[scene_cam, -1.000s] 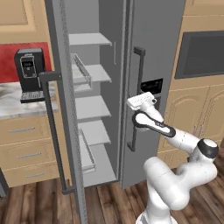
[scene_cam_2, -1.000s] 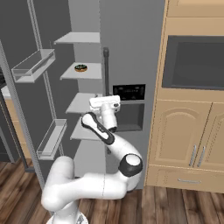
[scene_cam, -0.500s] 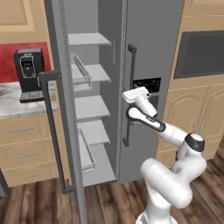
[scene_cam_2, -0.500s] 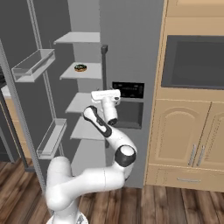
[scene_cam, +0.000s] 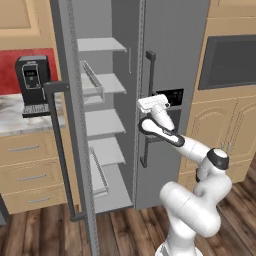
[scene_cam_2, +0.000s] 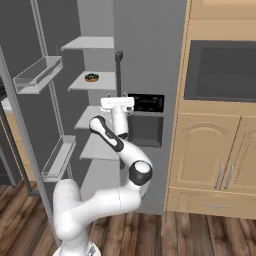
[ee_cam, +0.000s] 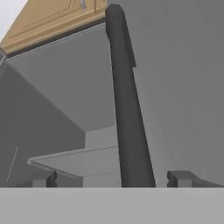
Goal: There's a steak in the fridge that needs to be moved to the freezer for freezing. Pick up the steak from the fridge, place it on any shelf in the freezer, and close the fridge and freezer doors when done.
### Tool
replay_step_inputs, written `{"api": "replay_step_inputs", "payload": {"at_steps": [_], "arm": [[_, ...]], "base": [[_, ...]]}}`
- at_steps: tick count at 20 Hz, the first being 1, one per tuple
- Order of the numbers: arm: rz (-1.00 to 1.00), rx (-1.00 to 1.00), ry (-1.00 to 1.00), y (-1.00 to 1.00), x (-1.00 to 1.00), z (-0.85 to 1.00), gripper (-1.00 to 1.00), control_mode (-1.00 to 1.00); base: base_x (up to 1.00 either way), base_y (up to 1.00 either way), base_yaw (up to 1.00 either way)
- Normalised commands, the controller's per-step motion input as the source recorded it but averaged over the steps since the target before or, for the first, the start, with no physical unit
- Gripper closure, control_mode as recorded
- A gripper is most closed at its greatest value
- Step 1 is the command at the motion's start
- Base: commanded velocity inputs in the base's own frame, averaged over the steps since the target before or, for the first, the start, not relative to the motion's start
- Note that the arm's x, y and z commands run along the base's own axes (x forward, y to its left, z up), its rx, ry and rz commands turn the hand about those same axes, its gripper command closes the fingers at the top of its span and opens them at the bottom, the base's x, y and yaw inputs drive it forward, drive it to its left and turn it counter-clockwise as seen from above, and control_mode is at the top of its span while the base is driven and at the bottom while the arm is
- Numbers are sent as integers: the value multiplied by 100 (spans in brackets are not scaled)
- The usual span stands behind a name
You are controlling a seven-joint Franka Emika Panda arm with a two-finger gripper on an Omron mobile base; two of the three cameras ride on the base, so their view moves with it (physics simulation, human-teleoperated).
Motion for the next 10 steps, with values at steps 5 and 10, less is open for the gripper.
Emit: {"api": "replay_step_inputs", "payload": {"at_steps": [5,10], "arm": [[0,7,-25,0,-25,69,-100,-100],[-2,9,-27,-6,-17,61,-100,-100]], "base": [[0,0,0],[0,0,0]]}}
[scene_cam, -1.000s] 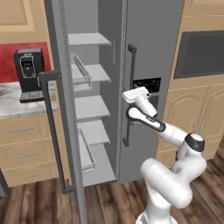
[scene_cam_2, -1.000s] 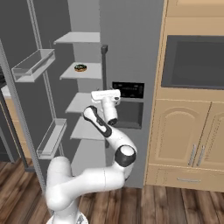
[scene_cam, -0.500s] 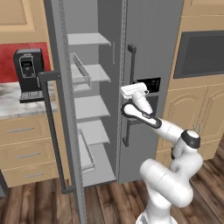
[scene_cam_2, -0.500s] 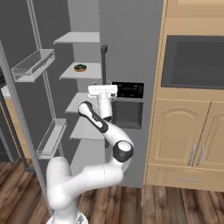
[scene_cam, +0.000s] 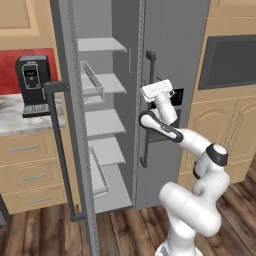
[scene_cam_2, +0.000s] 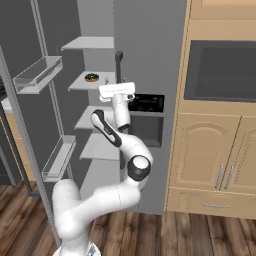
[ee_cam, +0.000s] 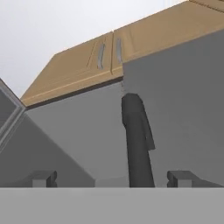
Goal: There's a steak in the fridge that needs to be moved to the freezer for freezing. Pick up the steak from the fridge, place it on any shelf in the freezer, and close the fridge and freezer doors when done.
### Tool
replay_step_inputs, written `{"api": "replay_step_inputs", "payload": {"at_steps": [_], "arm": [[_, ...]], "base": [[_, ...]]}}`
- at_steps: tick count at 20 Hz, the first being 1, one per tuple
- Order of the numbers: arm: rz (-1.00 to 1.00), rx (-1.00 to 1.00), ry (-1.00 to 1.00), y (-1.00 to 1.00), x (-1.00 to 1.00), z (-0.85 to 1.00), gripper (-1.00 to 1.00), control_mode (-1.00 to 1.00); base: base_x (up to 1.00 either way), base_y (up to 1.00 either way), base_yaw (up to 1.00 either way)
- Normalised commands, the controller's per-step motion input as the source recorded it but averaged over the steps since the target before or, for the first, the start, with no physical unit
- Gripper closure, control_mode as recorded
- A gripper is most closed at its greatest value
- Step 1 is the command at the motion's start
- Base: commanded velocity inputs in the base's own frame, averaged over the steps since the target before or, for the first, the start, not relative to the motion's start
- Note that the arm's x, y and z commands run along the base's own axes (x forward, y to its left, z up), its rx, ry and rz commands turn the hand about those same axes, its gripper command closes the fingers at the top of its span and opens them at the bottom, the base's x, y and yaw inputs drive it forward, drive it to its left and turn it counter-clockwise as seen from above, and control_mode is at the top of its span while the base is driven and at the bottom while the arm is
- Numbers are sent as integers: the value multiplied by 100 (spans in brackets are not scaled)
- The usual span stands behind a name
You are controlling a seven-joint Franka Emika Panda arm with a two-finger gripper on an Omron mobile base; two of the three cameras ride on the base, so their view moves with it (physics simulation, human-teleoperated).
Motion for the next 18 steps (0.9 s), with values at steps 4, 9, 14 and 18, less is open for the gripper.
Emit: {"api": "replay_step_inputs", "payload": {"at_steps": [4,9,14,18], "arm": [[-4,12,-16,-1,-83,52,-100,-100],[-1,0,22,-9,-100,89,-100,-100],[0,-10,47,0,-100,92,-100,-100],[0,-24,59,10,-100,7,-100,-100]], "base": [[0,0,0],[0,0,0],[0,0,0],[0,0,0]]}}
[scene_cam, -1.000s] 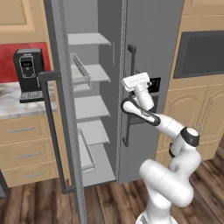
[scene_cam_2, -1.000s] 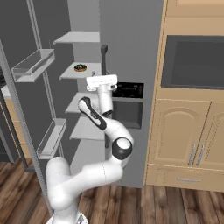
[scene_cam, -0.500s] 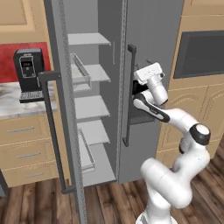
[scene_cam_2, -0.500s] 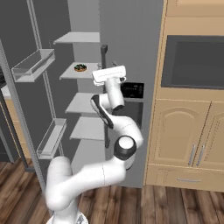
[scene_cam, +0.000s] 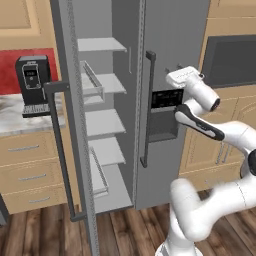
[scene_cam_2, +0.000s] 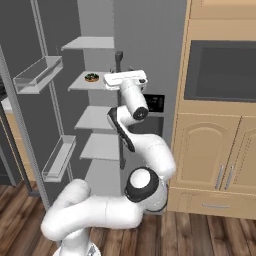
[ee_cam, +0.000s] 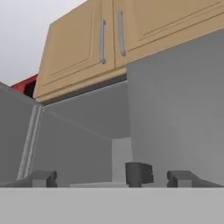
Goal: There's a steak in the fridge that needs to be moved to the freezer for freezing. Pick up the steak from the fridge, place it on any shelf in the freezer, and close the fridge and freezer doors when done.
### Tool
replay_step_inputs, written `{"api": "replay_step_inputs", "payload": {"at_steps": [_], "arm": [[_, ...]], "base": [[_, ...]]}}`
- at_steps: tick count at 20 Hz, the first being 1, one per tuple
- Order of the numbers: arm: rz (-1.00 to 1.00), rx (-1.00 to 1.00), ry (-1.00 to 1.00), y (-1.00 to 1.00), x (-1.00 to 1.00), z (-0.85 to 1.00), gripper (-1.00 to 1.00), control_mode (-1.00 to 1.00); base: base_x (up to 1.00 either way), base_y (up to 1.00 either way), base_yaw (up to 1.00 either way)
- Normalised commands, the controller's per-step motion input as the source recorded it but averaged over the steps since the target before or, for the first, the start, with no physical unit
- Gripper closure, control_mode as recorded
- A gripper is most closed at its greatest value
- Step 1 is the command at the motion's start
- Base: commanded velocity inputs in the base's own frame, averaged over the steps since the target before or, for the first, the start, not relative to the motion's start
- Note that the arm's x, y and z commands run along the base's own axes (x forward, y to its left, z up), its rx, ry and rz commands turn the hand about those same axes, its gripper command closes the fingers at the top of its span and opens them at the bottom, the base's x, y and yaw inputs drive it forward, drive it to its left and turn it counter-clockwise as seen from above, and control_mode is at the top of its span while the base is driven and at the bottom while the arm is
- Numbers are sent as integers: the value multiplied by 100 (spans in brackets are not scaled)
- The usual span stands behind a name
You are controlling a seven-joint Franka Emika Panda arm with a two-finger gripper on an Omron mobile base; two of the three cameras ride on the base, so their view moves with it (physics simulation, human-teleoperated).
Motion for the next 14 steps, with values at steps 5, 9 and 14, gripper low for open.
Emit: {"api": "replay_step_inputs", "payload": {"at_steps": [5,9,14], "arm": [[0,-35,68,31,-100,-1,-100,-100],[-1,-22,34,44,-92,-34,-100,-100],[-1,0,-2,84,-74,-76,-100,-100]], "base": [[0,0,0],[0,0,0],[0,0,0]]}}
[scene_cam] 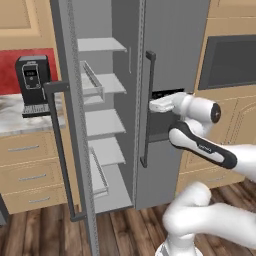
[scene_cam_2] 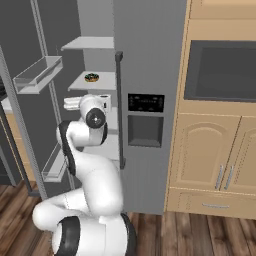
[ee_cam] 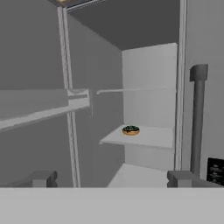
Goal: There's a steak in the fridge that needs to be moved to the freezer for freezing. Pick up the steak from the fridge, place it on any shelf in the freezer, and close the fridge and freezer doors when done.
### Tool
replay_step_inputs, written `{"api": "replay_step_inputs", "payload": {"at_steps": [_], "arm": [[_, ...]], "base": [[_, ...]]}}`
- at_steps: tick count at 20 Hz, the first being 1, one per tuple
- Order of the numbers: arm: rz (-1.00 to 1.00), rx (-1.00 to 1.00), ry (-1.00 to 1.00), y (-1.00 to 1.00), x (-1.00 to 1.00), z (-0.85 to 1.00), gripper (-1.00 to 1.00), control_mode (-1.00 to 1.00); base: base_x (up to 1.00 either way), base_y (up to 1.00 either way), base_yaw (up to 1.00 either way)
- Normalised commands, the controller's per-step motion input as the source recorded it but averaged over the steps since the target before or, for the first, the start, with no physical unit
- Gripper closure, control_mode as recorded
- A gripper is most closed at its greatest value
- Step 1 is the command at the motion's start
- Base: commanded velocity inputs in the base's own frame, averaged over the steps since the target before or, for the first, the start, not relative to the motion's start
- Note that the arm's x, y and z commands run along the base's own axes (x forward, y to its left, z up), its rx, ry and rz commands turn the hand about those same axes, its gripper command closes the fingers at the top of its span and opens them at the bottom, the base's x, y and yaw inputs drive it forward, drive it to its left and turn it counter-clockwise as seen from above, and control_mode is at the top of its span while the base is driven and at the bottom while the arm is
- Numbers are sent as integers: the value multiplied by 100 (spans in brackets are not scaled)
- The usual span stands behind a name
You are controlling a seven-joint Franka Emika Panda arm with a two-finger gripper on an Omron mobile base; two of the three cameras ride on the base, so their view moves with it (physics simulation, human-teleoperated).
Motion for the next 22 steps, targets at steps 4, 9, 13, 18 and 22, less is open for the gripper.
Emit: {"api": "replay_step_inputs", "payload": {"at_steps": [4,9,13,18,22], "arm": [[-1,0,0,67,-87,-14,-100,-100],[-7,0,-1,75,-84,-6,-100,-100],[-12,0,0,79,-72,0,-100,-100],[-11,2,1,67,-65,0,-100,-100],[-7,3,3,76,-47,-8,-100,-100]], "base": [[0,0,0],[0,0,0],[0,0,0],[0,0,0],[0,0,0]]}}
